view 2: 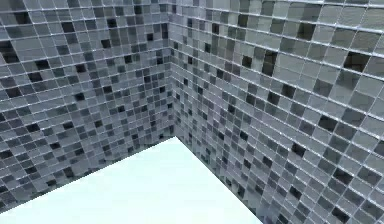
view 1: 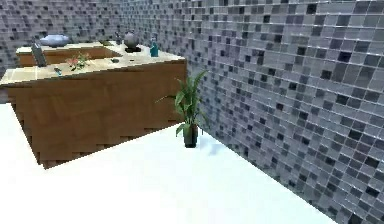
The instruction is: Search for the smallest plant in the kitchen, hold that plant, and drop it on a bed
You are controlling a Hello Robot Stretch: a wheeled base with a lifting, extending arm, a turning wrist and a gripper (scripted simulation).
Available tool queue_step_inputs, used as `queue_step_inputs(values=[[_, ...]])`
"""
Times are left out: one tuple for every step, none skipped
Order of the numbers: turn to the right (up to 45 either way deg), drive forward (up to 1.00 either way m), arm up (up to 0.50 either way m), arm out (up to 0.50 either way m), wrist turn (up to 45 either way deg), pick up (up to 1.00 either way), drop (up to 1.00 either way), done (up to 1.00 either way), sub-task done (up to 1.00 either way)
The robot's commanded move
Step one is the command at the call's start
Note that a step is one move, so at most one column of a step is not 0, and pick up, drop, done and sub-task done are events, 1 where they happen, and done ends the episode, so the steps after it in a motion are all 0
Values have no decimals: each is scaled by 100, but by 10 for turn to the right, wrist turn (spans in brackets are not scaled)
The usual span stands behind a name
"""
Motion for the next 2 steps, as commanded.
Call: queue_step_inputs(values=[[30,0,0,0,0,0,0,0,0],[0,90,0,0,0,0,0,0,0]])
